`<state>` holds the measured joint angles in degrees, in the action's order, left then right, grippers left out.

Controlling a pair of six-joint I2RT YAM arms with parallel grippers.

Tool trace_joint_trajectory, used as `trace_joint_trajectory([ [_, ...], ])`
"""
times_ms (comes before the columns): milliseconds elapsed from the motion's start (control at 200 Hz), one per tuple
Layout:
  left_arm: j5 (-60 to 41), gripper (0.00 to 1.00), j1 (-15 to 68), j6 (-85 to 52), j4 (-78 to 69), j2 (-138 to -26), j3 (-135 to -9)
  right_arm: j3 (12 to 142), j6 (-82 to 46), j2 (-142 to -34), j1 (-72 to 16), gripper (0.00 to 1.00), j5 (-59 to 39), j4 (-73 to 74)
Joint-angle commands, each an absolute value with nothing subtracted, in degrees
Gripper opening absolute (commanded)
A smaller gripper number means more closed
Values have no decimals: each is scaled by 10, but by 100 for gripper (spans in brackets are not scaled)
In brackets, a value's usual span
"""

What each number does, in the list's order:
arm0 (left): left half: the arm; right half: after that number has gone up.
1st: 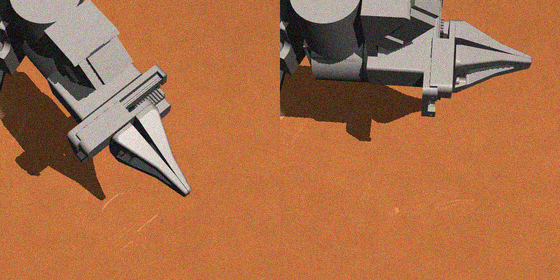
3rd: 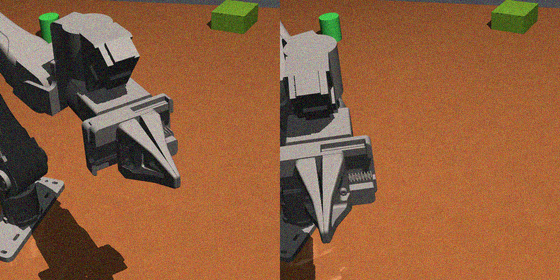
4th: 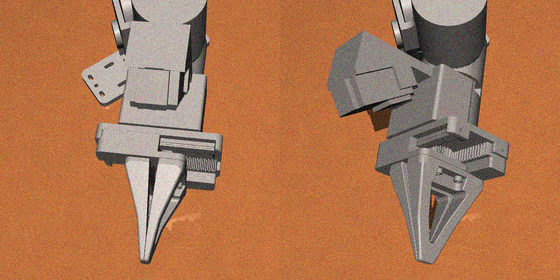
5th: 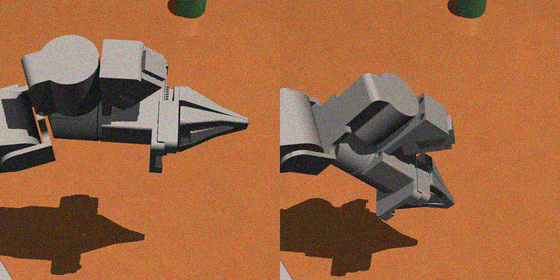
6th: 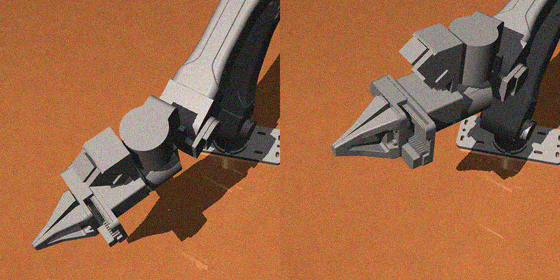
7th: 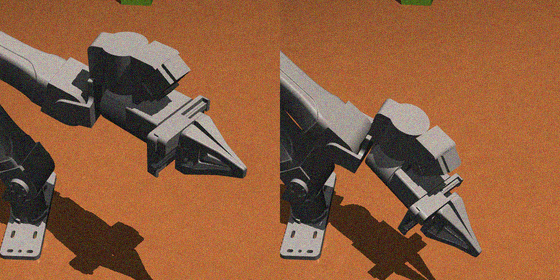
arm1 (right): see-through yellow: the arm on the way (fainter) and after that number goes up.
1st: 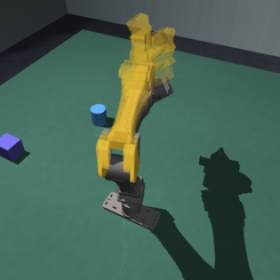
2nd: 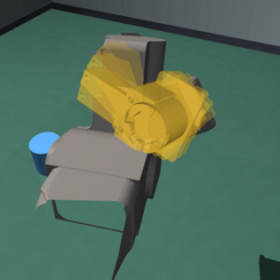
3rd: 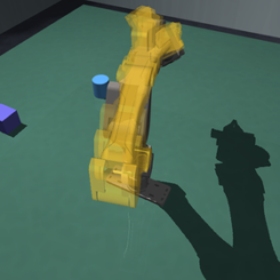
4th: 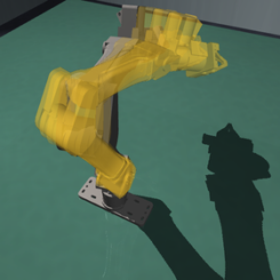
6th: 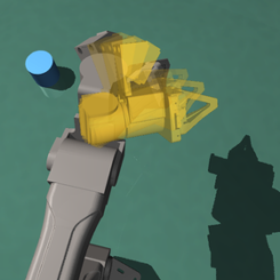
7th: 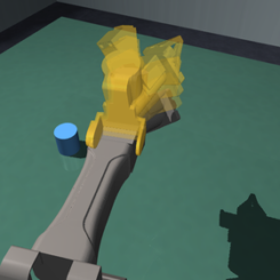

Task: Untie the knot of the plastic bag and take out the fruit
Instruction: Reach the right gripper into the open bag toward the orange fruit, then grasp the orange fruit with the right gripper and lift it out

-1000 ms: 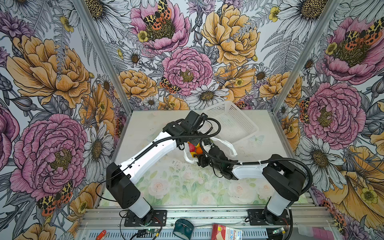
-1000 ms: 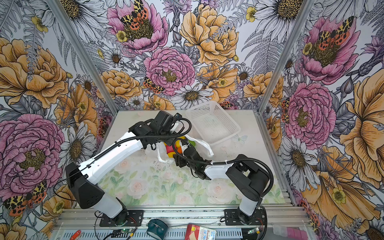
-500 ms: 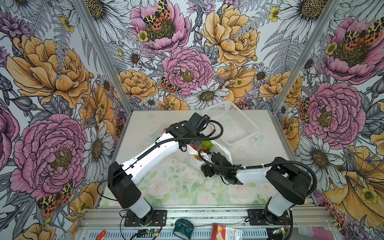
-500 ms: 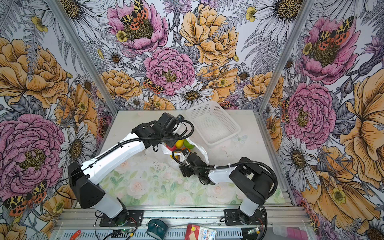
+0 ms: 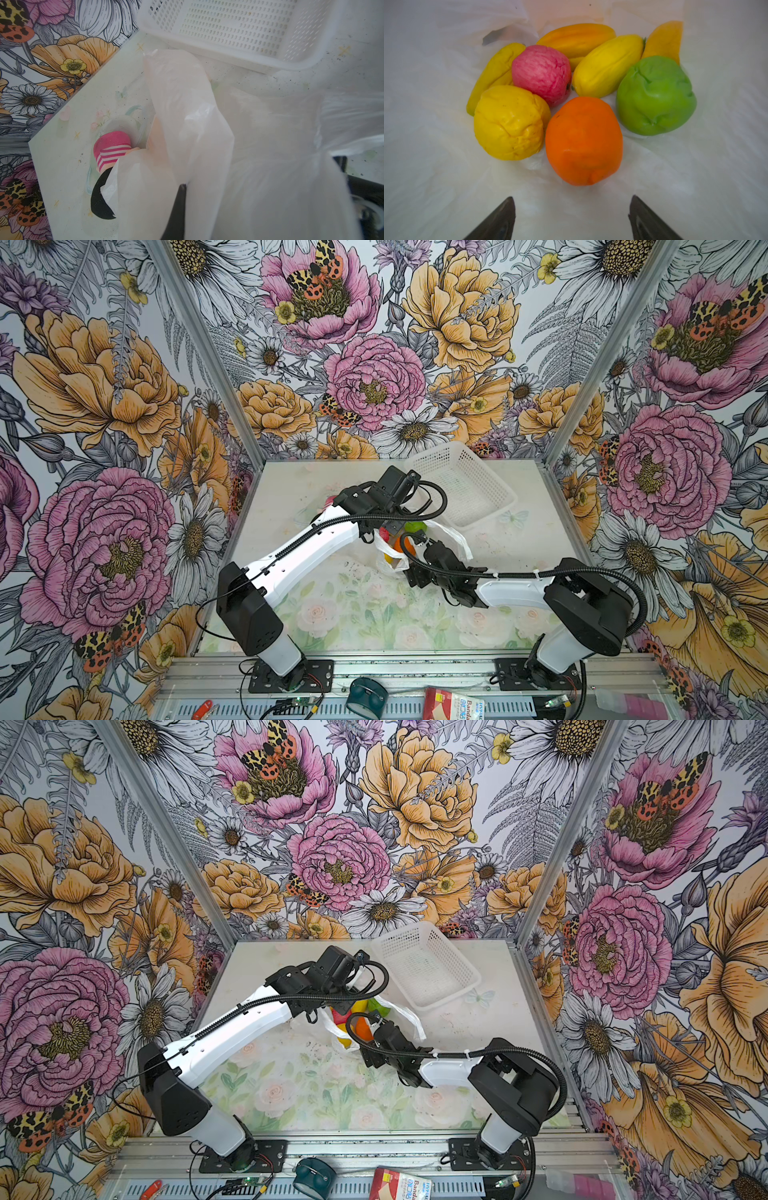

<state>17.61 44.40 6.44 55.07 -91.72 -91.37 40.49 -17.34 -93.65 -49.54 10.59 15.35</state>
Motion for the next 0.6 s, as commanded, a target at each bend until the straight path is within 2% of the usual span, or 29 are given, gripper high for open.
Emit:
trace_joint_trajectory([
  [0, 175, 4, 450, 71, 549, -919, -910, 461, -195, -987, -490, 89, 154, 136],
  [160, 178, 4, 450, 71, 549, -916, -910, 514, -204, -1057, -477, 88, 147, 111],
  [295, 178, 4, 450, 72, 549, -918, -909, 523, -211, -1069, -477, 83, 137, 107],
  [455, 190, 4, 449, 70, 549, -922, -910, 505, -218, -1027, -479, 64, 116, 108],
  [595, 214, 4, 448, 67, 552, -930, -910, 469, -231, -959, -486, 51, 102, 118],
])
